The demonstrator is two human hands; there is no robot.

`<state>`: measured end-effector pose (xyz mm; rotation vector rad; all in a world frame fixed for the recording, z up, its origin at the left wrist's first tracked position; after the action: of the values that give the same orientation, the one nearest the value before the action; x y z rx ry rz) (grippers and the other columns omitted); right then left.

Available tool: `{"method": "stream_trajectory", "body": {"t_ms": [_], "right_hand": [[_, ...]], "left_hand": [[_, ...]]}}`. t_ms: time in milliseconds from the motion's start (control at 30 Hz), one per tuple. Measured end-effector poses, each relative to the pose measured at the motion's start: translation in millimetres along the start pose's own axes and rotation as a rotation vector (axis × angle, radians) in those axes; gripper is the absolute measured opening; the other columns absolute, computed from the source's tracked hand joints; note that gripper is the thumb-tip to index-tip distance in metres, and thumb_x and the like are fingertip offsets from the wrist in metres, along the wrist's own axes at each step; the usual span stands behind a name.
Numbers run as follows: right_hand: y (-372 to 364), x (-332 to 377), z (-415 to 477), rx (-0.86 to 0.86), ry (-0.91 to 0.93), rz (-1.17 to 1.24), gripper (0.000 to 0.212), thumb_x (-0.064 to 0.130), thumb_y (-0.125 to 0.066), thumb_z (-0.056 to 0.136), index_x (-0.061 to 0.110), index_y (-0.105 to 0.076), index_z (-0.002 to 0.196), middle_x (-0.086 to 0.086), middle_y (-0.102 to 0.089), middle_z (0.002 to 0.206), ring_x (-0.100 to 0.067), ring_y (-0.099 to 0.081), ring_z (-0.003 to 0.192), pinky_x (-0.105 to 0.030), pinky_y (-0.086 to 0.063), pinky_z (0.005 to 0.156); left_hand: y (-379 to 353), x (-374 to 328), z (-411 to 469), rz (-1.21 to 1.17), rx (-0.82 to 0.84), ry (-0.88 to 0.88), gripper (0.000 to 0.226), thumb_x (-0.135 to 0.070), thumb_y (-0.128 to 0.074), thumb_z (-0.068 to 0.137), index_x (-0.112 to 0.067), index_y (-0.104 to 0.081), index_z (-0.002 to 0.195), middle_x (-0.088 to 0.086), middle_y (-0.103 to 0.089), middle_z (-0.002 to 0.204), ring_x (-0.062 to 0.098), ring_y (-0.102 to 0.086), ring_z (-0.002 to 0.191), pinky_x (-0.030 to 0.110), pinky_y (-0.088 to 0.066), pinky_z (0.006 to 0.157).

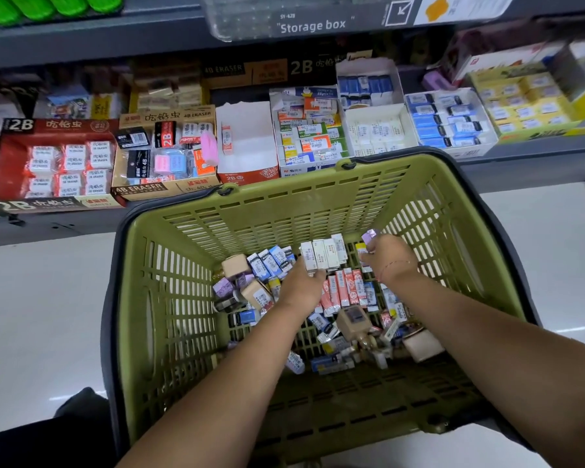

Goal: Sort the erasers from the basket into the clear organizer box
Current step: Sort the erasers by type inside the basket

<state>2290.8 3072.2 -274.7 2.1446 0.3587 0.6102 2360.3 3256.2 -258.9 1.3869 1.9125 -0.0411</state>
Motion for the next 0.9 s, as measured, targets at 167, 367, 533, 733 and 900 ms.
{"method": "stream_trajectory", "body": {"t_ms": [167,367,533,733,900], "right_hand": [[-5.9,-8.1,-3.0,-0.060,-0.143,0.009,0.032,0.030,-0.061,0.089,0.006,-0.053,0.069,-0.005,-0.040,0.054,-0.027,-0.049,0.062,-0.023,-0.035,0.057],[-17.9,-10.6,-13.0,-0.211,-0.226,0.053,0.023,0.033,-0.060,0.089,0.013,-0.062,0.078,-0.006,-0.056,0.063,-0.025,-0.053,0.062,-0.022,-0.034,0.053],[-16.1,-13.7,-6.5,-0.221,-0.238,0.043,0.031,0.033,-0.062,0.088,0.015,-0.056,0.064,-0.002,-0.044,0.051,-0.025,-0.048,0.055,-0.018,-0.026,0.048],[-19.2,-7.5,-4.7,-0.188,-0.291,-0.056,0.038,0.040,-0.065,0.084,0.013,-0.049,0.062,-0.006,-0.059,0.068,-0.022,-0.057,0.062,-0.019,-0.032,0.051],[-16.0,-1.2,-1.4,-0.139,-0.250,-0.083,0.028,0.037,-0.063,0.086,0.010,-0.059,0.082,-0.012,-0.067,0.091,-0.028,-0.064,0.084,-0.026,-0.039,0.063]], "left_hand": [[-1.1,2.4,0.2,-0.021,0.020,0.011,0.065,-0.039,-0.040,0.102,-0.016,-0.010,0.154,0.006,-0.017,0.160,0.024,-0.024,0.144,0.031,-0.025,0.112],[-1.5,3.7,5.0,-0.044,0.022,0.008,0.065,-0.040,-0.041,0.101,-0.016,-0.012,0.154,0.005,-0.018,0.160,0.024,-0.022,0.145,0.031,-0.023,0.113],[10.8,3.5,-1.3,-0.024,-0.026,-0.047,0.056,-0.035,-0.043,0.101,-0.017,-0.025,0.152,0.004,-0.033,0.154,0.015,-0.054,0.119,0.027,-0.037,0.099],[82.3,10.2,-26.2,0.247,-0.502,-0.285,0.030,-0.027,-0.064,0.091,-0.014,-0.064,0.117,0.003,-0.063,0.110,0.020,-0.060,0.098,0.032,-0.049,0.086],[95.3,58.6,-22.0,0.583,-0.431,-0.176,0.058,-0.046,-0.071,0.080,-0.025,-0.053,0.130,-0.002,-0.048,0.129,0.023,-0.045,0.121,0.036,-0.035,0.100]]}}
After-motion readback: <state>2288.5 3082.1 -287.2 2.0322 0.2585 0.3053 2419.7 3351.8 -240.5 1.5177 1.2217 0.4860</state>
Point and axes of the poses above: each hand's wrist, its own z-axis towards the middle knuckle, its own y-axis out of the back of the hand, x = y × z, the point moved 8 cm from there along z, towards the middle knuckle
